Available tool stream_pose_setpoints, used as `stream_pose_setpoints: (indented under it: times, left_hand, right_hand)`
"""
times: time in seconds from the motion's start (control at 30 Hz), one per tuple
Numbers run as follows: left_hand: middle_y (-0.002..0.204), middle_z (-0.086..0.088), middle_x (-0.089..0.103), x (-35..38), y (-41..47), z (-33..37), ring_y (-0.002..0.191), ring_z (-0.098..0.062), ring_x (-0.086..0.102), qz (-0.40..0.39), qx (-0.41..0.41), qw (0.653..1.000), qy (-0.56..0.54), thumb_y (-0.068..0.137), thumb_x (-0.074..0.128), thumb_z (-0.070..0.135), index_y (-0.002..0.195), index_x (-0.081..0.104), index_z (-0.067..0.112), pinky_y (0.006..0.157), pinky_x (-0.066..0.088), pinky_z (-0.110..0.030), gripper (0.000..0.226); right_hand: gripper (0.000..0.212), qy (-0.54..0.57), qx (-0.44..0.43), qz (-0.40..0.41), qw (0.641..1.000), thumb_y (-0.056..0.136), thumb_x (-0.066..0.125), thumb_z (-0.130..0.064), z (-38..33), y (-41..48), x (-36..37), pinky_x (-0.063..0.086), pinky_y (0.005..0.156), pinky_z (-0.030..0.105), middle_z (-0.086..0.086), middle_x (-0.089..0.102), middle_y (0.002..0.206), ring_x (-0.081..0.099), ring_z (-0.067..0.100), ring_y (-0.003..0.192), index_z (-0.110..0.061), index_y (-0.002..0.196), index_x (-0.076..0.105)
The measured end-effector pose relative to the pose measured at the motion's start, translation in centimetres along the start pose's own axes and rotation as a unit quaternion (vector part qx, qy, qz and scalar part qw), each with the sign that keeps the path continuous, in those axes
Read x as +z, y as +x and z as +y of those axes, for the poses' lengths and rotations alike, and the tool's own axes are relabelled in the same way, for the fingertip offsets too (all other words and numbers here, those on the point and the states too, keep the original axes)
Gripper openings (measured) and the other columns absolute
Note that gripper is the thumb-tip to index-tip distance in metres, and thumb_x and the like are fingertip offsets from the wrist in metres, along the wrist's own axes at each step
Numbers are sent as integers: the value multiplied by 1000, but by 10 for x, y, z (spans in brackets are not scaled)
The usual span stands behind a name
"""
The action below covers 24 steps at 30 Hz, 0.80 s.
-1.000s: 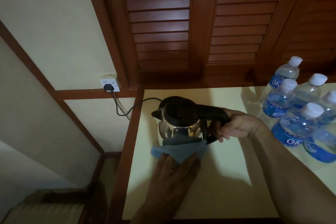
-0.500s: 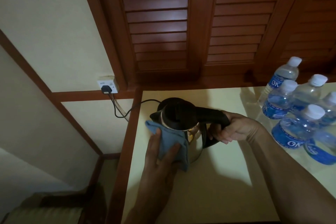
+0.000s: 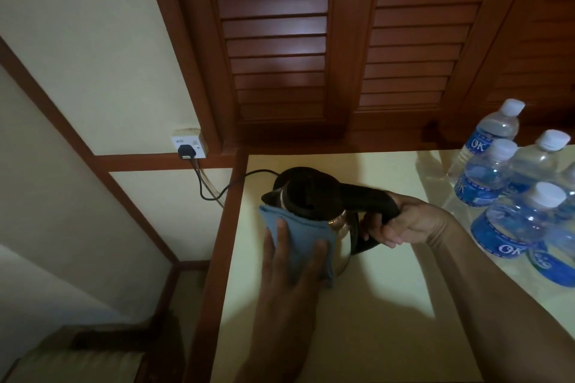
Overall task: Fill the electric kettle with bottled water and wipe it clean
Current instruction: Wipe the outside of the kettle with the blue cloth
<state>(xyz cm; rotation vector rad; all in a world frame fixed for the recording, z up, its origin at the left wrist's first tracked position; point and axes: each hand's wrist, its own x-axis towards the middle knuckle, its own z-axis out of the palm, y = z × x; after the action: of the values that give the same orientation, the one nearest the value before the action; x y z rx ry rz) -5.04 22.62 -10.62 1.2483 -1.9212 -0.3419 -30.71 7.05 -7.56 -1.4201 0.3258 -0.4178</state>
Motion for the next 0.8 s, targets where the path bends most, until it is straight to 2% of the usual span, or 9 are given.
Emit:
stream_pose_setpoints:
  times: [0.07,0.13,0.23,0.33,0.5,0.6,0.67,0.73,0.8]
  left_hand:
    - [168,-1,-9,10,-3,1,150,-45,7,2,33,995,93,87,62,26,155,19,40,97,48,-64,81]
    - [168,-7,-8,20,-8,-3,145,-55,8,4,84,979,187,85,62,19,156,21,32,93,45,-69,83]
    - [165,-8,9,29,-15,-5,147,-55,2,26,96,970,221,103,34,14,154,28,27,97,38,-71,53]
    - [167,-6,6,33,-13,-7,147,-56,5,59,95,969,220,90,64,9,157,18,29,98,36,-70,83]
    - [168,0,-11,19,-9,-15,150,-42,7,55,26,994,88,86,65,26,158,1,34,103,33,-60,97]
    - [166,16,-8,6,-5,-19,154,-19,12,11,-69,998,3,87,71,26,154,-7,47,117,27,-38,105]
    - [159,23,22,-4,-1,-22,144,6,28,4,-153,984,-88,89,69,27,153,11,46,118,31,-23,88]
    - [143,22,46,-14,5,-32,129,8,47,-24,-196,973,-118,89,65,39,147,29,43,109,46,-26,69]
    - [141,21,50,-26,11,-42,127,2,50,-70,-190,974,-98,86,56,52,147,31,43,101,48,-23,66]
  right_hand:
    - [5,9,8,-3,1000,84,75,-25,1,-2,-1,28,78,78,-6,65,60,35,32,45,-26,85,80]
    - [6,14,12,-4,1000,83,76,-25,1,-3,-2,17,70,87,-5,65,59,36,31,45,-25,86,81]
    - [6,13,14,2,1000,83,77,-24,2,-4,-1,18,70,84,-5,65,59,53,15,50,-22,87,81]
    - [8,20,12,15,1000,82,78,-22,2,-3,-2,24,74,78,-4,64,58,56,12,52,-18,89,80]
    - [8,39,4,8,999,86,76,-24,-3,0,4,48,84,33,-7,65,61,58,8,54,-21,92,79]
    - [18,33,19,9,999,84,78,-22,-1,0,2,46,85,38,-4,64,59,55,11,52,-11,97,78]
    - [51,52,39,21,998,80,80,-18,2,0,-2,43,85,43,0,62,56,54,13,49,20,108,61]
    - [82,72,35,23,997,78,83,-17,4,0,-4,45,85,42,2,61,54,54,14,48,37,118,36]
    - [68,68,22,24,997,79,82,-15,7,0,-1,47,85,41,2,61,54,54,14,48,31,115,46]
